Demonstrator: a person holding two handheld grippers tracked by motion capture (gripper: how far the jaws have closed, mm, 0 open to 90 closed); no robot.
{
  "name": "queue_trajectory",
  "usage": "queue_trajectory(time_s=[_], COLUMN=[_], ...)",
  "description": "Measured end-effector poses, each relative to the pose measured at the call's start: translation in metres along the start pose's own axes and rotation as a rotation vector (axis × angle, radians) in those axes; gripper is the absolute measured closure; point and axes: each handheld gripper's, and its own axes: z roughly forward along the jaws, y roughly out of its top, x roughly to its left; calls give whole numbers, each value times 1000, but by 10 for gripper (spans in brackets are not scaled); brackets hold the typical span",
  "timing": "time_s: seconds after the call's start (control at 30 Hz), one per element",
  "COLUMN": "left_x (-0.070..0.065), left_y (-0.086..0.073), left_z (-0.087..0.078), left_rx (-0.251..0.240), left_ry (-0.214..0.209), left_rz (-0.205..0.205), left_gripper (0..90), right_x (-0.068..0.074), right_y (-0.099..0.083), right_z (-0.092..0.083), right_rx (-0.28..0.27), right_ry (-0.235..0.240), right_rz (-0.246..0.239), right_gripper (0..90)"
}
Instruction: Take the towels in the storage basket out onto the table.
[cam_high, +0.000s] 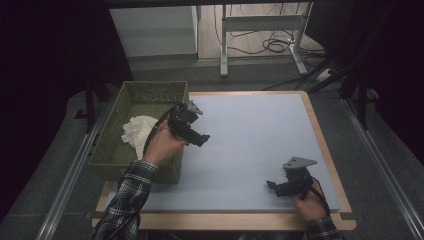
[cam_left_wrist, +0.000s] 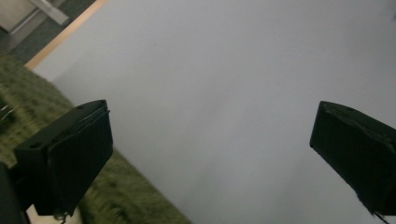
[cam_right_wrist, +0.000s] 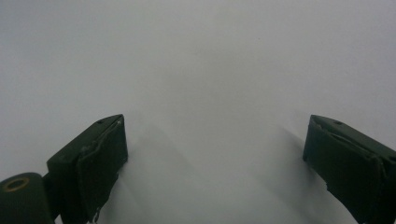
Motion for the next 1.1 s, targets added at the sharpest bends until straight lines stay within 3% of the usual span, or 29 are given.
queue_trajectory(time_s=[0.27, 0.5, 0.73, 0.8, 0.9, 1.1], left_x=[32, 51, 73, 78, 83, 96], left_y=[-19, -31, -52, -56, -60, -72], left_z=[-4, -6, -10, -10, -11, -4], left_rx=[0, 13, -3, -27, -40, 31], left_ry=[12, 34, 16, -29, -20, 34], left_rz=[-78, -101, -149, -186, -209, -238], left_gripper=[0, 0, 0, 0, 0, 0], right_x=[0, 0, 0, 0, 0, 0], right_y=[0, 0, 0, 0, 0, 0], right_z=[0, 0, 0, 0, 0, 0], right_rx=[0, 0, 0, 0, 0, 0], right_ry=[0, 0, 0, 0, 0, 0], right_rz=[0, 0, 0, -1, 0, 0], right_gripper=[66, 66, 66, 66, 66, 65])
